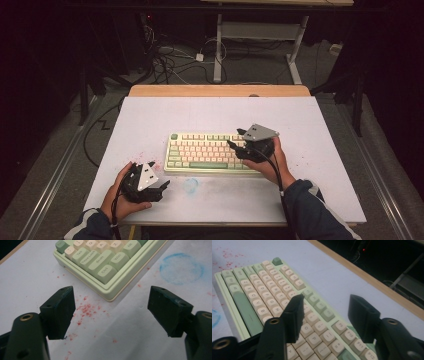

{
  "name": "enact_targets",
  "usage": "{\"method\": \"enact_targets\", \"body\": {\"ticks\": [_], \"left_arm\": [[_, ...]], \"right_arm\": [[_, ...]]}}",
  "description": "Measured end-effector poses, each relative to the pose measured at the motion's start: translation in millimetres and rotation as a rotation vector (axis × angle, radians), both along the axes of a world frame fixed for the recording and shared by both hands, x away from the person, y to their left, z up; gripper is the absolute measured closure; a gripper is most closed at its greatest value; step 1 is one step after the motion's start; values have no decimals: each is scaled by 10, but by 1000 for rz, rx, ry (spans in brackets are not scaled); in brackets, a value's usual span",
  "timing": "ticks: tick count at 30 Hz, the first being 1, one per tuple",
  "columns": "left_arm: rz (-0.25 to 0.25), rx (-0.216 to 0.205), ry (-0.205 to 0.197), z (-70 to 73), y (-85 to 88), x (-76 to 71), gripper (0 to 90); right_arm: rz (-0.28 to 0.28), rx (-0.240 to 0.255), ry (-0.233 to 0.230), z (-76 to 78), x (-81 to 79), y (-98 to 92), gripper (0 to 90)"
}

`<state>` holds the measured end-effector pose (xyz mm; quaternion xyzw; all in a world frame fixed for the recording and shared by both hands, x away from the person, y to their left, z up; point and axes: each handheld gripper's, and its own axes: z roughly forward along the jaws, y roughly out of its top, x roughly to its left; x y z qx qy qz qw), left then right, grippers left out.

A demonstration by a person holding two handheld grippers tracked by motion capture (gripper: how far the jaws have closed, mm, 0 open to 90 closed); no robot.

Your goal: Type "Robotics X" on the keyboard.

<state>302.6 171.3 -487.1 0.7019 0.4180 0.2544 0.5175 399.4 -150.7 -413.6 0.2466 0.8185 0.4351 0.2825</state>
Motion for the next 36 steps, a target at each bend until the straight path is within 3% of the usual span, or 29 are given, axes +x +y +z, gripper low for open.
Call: {"method": "enact_targets", "body": {"ticks": [4, 7, 14, 25, 27, 31, 32, 34, 36], "left_arm": [[2, 1, 0, -2, -2, 4, 211], [3, 6, -3, -1, -5, 2, 211], [6, 11, -7, -2, -7, 6, 211], [12, 20, -19, 12, 13, 2, 215], [17, 17, -21, 16, 16, 5, 217], [21, 13, -4, 39, 20, 2, 241], [21, -12, -3, 43, 6, -1, 267], [23, -23, -4, 55, 5, 5, 288], [26, -48, 10, 70, 11, 21, 332]], "right_arm": [[-20, 19, -34, 22, -88, -151, 362], [-67, 11, -54, 29, -152, -242, 298], [-119, 5, -94, 12, -302, -445, 227], [-143, 13, -132, -63, -524, -654, 237], [-146, 15, -122, -81, -567, -675, 239], [-153, 21, -127, -128, -681, -731, 247], [-161, 31, -134, -147, -722, -752, 253], [-169, 41, -147, -194, -812, -794, 253], [-182, 28, -156, -234, -895, -835, 253]]}}
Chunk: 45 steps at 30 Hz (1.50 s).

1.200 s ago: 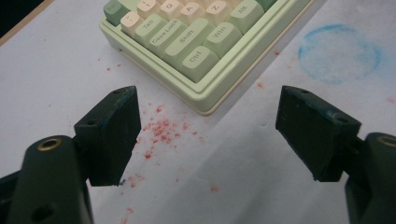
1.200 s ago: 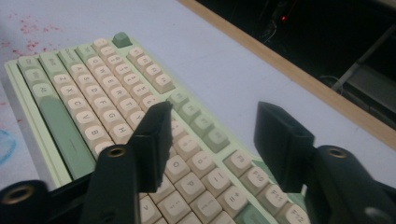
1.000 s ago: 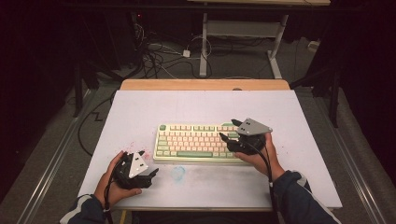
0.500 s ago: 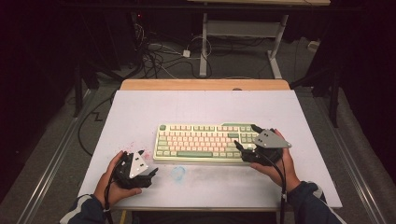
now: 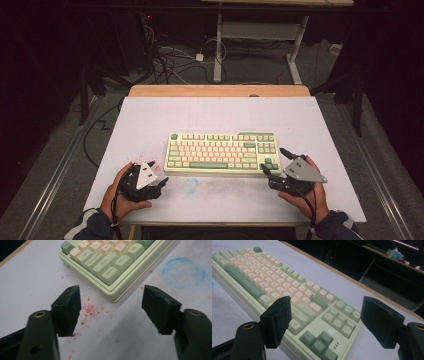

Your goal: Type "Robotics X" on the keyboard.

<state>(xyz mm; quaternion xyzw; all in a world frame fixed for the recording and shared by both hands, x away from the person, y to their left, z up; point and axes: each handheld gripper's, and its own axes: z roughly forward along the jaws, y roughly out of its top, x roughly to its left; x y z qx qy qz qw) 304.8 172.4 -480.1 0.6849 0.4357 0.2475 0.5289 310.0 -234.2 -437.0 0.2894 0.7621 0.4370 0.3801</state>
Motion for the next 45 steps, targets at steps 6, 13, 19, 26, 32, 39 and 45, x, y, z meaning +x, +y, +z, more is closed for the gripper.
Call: {"method": "enact_targets", "body": {"ticks": [6, 13, 19, 26, 32, 39, 45], "left_arm": [[23, -43, 10, 76, 34, 34, 441], [-23, -99, 60, 185, 36, 84, 743], [-86, -110, 98, 267, -55, 154, 873], [-147, -114, 111, 362, -280, 265, 873], [-172, -85, 111, 371, -541, 436, 873], [-198, -50, 135, 307, -798, 584, 872], [-205, -1, 153, 236, -921, 655, 872]], "right_arm": [[-13, -9, 44, -66, -103, -160, 244], [-9, -43, 77, -130, -95, -225, 243], [9, -73, 92, -168, -72, -183, 243], [26, -87, 113, -203, -66, -133, 243], [25, -91, 116, -204, -58, -142, 243], [29, -98, 126, -217, -45, -144, 243], [31, -109, 134, -228, -39, -137, 243]]}}
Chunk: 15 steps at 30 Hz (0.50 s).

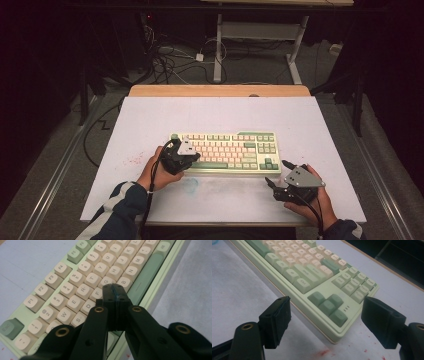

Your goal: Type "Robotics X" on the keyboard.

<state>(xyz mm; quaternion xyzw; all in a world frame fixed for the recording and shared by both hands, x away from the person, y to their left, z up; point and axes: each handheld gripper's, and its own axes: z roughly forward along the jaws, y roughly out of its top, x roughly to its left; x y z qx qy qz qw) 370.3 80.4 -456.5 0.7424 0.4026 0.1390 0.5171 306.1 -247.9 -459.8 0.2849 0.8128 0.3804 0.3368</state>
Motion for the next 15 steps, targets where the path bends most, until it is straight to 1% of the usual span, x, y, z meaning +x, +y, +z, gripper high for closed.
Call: {"method": "enact_targets", "body": {"ticks": [3, 4, 6, 9, 12, 13, 15], "left_arm": [[5, 17, 6, -26, -9, 23, 872], [11, 26, 2, -38, -11, 30, 872], [18, 19, 11, -43, -2, 46, 872], [26, 15, 9, -50, 0, 67, 871], [17, 40, 13, -84, -16, 81, 871], [16, 32, 13, -87, -22, 83, 871], [19, 34, 9, -85, -30, 88, 871]], "right_arm": [[4, 0, 0, 4, -5, 4, 243], [5, 1, 1, 4, -5, 4, 243], [4, -2, 3, 0, -1, 3, 243], [5, -4, 3, -3, 2, 4, 243], [8, -6, 0, 1, -1, 7, 243], [9, -7, 0, 2, -2, 8, 243], [6, -5, 2, 5, -4, 2, 243]]}}
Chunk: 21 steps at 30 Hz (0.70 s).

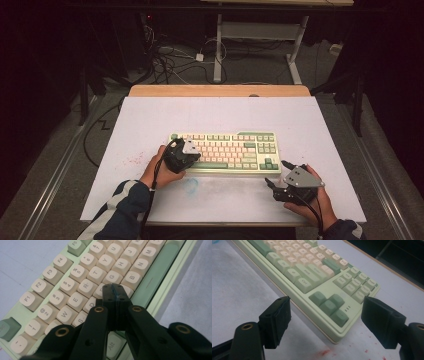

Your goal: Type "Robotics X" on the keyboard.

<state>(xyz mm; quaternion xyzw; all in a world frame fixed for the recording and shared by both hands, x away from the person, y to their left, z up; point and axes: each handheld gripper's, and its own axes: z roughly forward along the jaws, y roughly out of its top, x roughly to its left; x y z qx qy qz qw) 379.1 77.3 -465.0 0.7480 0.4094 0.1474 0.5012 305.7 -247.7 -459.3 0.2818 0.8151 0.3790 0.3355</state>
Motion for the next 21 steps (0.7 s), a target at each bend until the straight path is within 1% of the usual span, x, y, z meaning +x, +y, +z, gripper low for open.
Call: {"method": "enact_targets", "body": {"ticks": [3, 9, 13, 15, 17, 18, 21], "left_arm": [[1, 3, -3, -4, -6, 1, 871], [0, 16, -13, -7, -6, -7, 871], [5, 16, -14, -8, -6, -6, 870], [2, 28, -9, -23, -9, -4, 870], [2, 24, -19, -52, -21, -10, 871], [1, 32, -22, -47, -22, -12, 871], [3, 30, -34, -34, -12, -24, 858]], "right_arm": [[-4, 9, 2, 6, 1, -11, 243], [-1, -1, 5, -1, 3, 0, 243], [0, 0, 8, -1, 4, 2, 244], [1, -2, 9, -1, 2, -1, 243], [3, -7, 18, -8, 10, -3, 243], [1, -10, 26, -14, 12, -2, 244], [3, -8, 26, -11, 9, -3, 243]]}}
